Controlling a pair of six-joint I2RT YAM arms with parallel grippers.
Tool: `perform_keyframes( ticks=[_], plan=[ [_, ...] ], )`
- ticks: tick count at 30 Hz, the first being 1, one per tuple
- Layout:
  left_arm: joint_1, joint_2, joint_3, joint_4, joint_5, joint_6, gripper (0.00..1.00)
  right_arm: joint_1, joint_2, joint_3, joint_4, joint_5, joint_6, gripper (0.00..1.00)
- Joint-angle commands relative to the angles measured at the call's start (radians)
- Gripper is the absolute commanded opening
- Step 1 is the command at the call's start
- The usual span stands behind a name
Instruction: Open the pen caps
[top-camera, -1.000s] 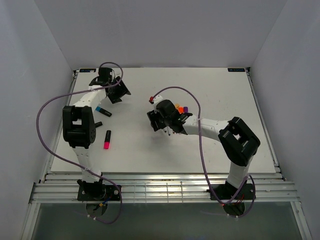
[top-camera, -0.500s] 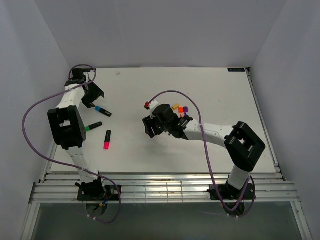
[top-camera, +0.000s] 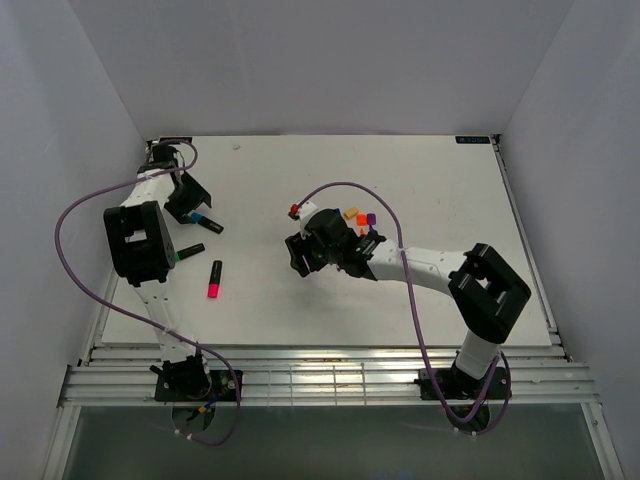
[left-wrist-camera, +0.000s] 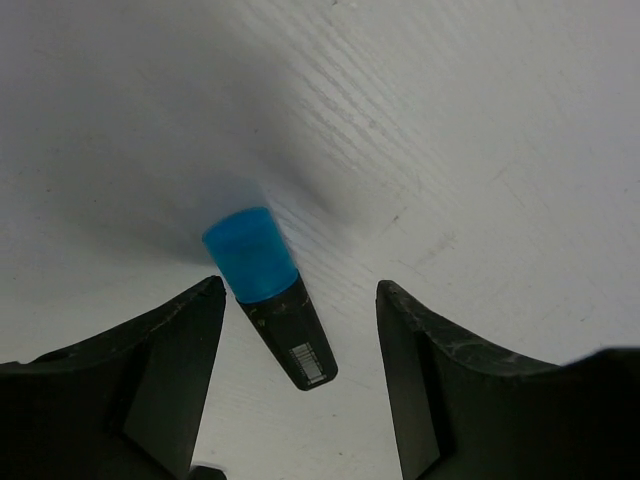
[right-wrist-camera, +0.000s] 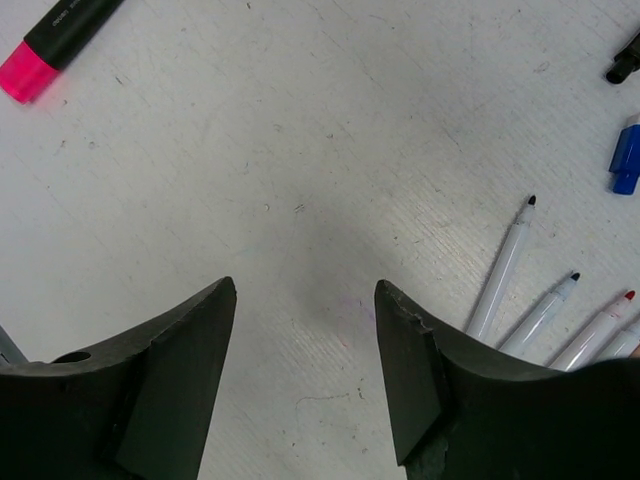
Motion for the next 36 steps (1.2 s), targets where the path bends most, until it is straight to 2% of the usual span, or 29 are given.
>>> perform_keyframes(
  ticks=[1,8,11,16,19,25,31,36],
  plan=[
    [0.010,0.000,0.037,-0.006,-0.017,0.000,0.72,0.001,0.009,-0.011,0.026,0.007,0.002,0.64],
    [0.010,0.036,0.051,-0.006,-0.069,0.000,0.70,0.001,0.009,-0.015,0.029,0.011,-0.001,0.64],
    [0.011,0.052,0.065,-0.008,-0.091,0.011,0.65,-0.001,0.008,-0.019,0.031,0.017,-0.004,0.64],
    [0.011,0.080,0.077,-0.011,-0.117,0.022,0.62,0.001,0.005,-0.025,0.031,0.034,-0.010,0.63],
    [0.011,0.092,0.070,-0.009,-0.103,0.031,0.55,-0.001,0.003,-0.028,0.031,0.037,-0.010,0.63],
    [0.011,0.098,0.051,0.010,-0.102,0.061,0.28,0.001,0.000,-0.025,0.014,0.053,-0.008,0.63],
    [0.011,0.073,0.047,0.033,-0.034,0.080,0.00,0.001,-0.006,-0.013,-0.023,0.074,0.008,0.63],
    [0.007,-0.016,-0.019,0.092,0.104,0.071,0.00,0.001,-0.024,0.010,-0.072,0.103,0.018,0.63]
  ],
)
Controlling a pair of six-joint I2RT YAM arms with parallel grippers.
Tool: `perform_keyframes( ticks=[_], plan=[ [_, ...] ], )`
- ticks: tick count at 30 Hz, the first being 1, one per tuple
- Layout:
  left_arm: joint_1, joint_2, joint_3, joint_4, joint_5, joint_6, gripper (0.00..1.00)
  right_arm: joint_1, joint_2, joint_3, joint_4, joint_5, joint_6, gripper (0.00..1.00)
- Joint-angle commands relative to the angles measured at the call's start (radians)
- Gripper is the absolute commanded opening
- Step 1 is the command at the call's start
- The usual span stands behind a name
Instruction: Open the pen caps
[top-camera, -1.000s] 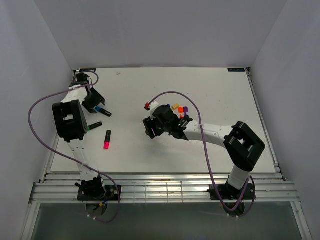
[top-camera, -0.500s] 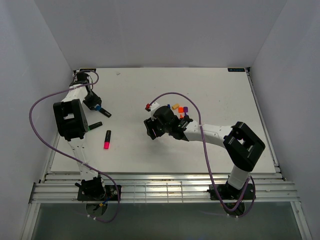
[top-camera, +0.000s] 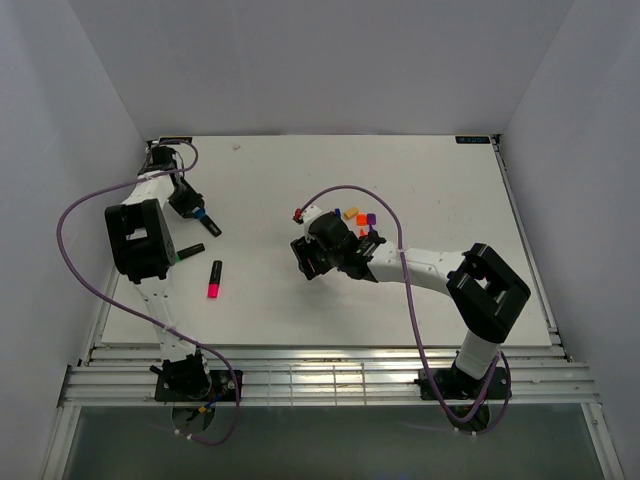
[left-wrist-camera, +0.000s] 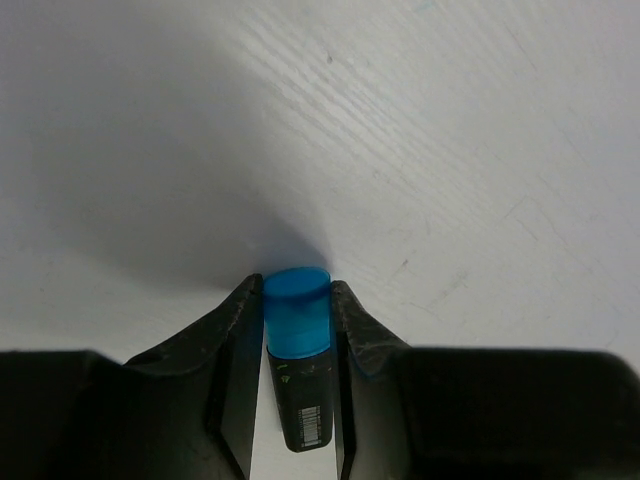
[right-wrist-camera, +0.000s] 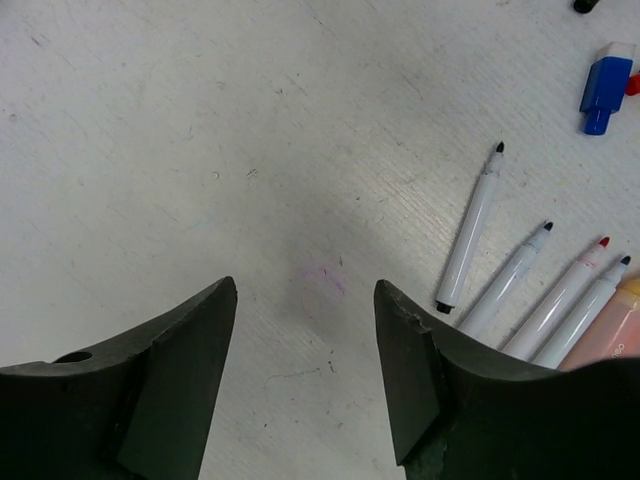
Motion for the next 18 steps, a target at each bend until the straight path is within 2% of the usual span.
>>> perform_keyframes(
  ticks=[1,3,10,15,18],
  plan=[
    [-0.006,-0.108,-0.063,0.057,0.131,0.003,0.00,0.001,-0.032,0.036,-0.033,0.026,0.018,0.64],
    [-0.032,-0.191,-0.108,0.098,0.172,0.000,0.00,0.001,-0.043,0.044,-0.030,-0.006,0.021,0.64],
    [-0.172,-0.409,-0.229,0.203,0.294,-0.004,0.00,-0.006,-0.052,0.111,-0.036,-0.118,0.058,0.79],
    [-0.269,-0.548,-0.365,0.336,0.442,-0.055,0.00,-0.039,-0.046,0.163,-0.039,-0.248,0.094,0.81],
    [-0.302,-0.590,-0.428,0.382,0.498,-0.066,0.00,-0.062,-0.050,0.182,-0.033,-0.258,0.113,0.82]
  ],
)
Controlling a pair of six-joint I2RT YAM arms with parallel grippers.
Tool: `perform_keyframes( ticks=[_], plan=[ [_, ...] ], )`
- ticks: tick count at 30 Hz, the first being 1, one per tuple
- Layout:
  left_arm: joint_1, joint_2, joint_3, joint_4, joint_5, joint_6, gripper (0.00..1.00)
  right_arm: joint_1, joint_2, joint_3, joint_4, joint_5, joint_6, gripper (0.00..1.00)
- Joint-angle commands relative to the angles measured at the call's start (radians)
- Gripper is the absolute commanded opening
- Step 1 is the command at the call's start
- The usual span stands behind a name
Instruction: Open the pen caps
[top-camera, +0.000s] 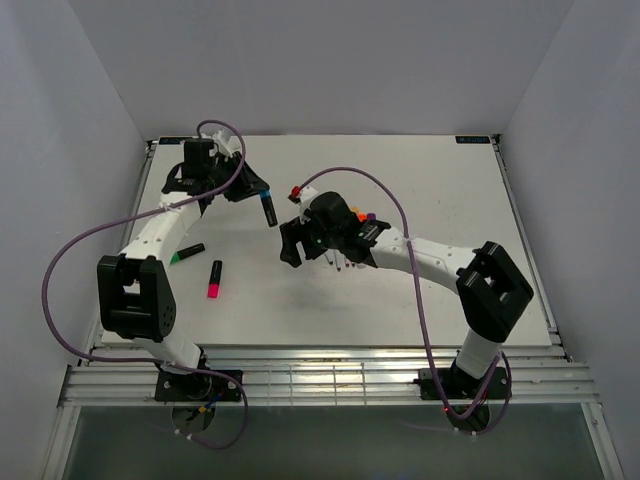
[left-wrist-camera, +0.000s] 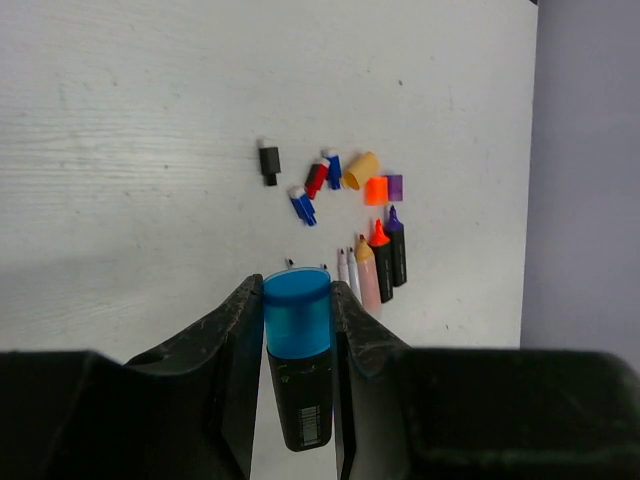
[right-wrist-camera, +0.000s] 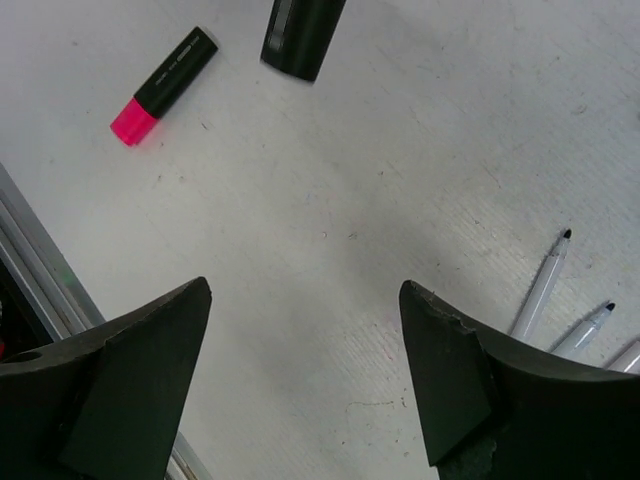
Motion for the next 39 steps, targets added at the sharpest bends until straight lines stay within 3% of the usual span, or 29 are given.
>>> perform_keyframes(
  ticks=[1,12,19,20,24,26,29,30,34,37,38,39],
  plan=[
    [-0.012,-0.065,-0.077,0.092,0.115,-0.037,0.00,-0.037,-0.047,0.052,0.018,-0.057,0.041,0.82],
    [-0.098,-0.137,-0.198,0.191,0.163,-0.092,0.00,-0.114,-0.070,-0.062,0.281,-0.226,0.181,0.80],
    [-0.135,-0.151,-0.212,0.221,0.152,-0.132,0.00,-0.125,0.000,-0.042,0.328,-0.275,0.228,0.68],
    [-0.142,-0.151,-0.211,0.223,0.149,-0.135,0.00,-0.123,0.008,-0.040,0.332,-0.277,0.237,0.65],
    [-0.147,-0.143,-0.198,0.224,0.137,-0.137,0.00,-0.123,0.035,-0.036,0.309,-0.232,0.241,0.08],
    [-0.147,-0.127,-0.176,0.196,0.107,-0.126,0.00,-0.120,0.038,-0.023,0.239,-0.185,0.216,0.08],
    [-0.147,-0.085,-0.140,0.149,0.086,-0.108,0.00,-0.068,0.020,0.004,0.102,0.042,0.115,0.08],
    [-0.147,-0.076,-0.120,0.148,0.088,-0.107,0.00,-0.028,0.020,0.015,0.067,0.214,0.080,0.08],
    [-0.147,-0.050,-0.103,0.152,0.096,-0.109,0.00,0.013,0.011,0.017,0.000,0.399,-0.016,0.08],
    [-0.147,-0.038,-0.105,0.158,0.091,-0.103,0.00,0.021,0.000,0.006,-0.005,0.409,-0.034,0.08],
    [-0.147,-0.036,-0.108,0.177,0.097,-0.104,0.00,0.018,-0.007,-0.003,0.010,0.362,-0.034,0.08],
    [-0.147,-0.036,-0.115,0.188,0.100,-0.106,0.00,-0.003,-0.021,-0.032,0.071,0.205,-0.025,0.08]
  ],
)
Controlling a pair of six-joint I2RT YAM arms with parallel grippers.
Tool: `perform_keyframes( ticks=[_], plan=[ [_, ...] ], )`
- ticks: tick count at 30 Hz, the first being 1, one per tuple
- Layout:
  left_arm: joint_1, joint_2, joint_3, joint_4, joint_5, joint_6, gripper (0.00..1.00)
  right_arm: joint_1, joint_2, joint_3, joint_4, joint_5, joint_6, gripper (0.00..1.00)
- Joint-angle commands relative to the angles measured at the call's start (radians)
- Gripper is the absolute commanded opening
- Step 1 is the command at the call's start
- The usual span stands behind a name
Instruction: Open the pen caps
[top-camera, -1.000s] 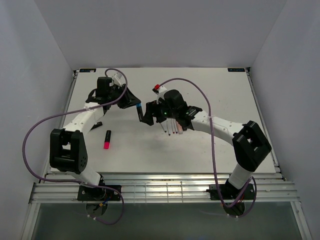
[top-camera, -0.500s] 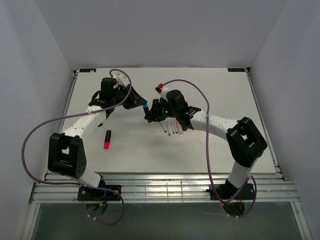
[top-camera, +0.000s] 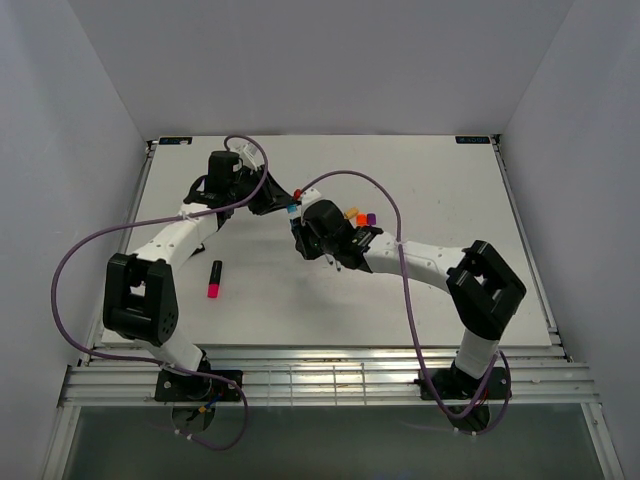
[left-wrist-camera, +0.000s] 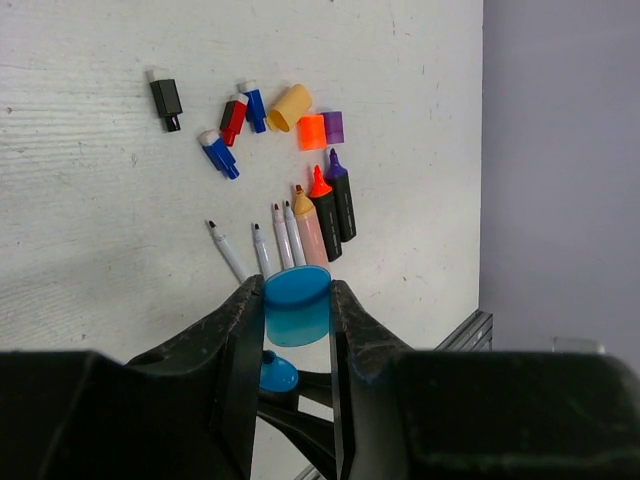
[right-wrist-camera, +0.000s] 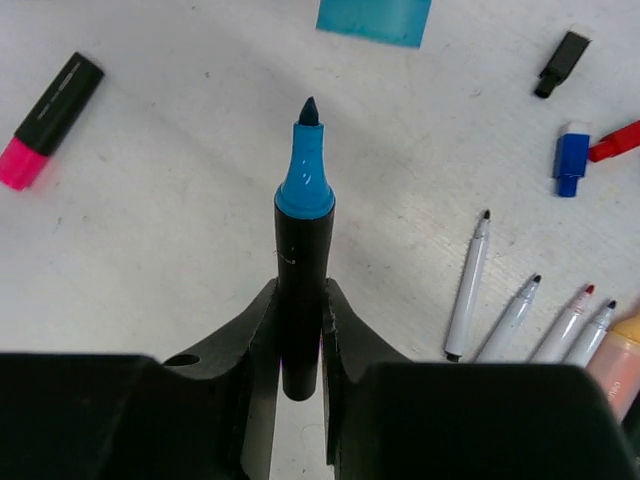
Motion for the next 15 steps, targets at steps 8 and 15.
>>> perform_keyframes(
  ticks=[8,15],
  plan=[
    [-0.003,0.087,0.077,-0.032,-0.089,0.040,0.00,-0.057,-0.026,-0.051,0.084,-0.257,0.030,0.08],
    [-0.006,0.205,0.142,-0.062,-0.119,0.050,0.00,-0.060,0.046,-0.014,-0.003,-0.231,0.030,0.11]
  ],
)
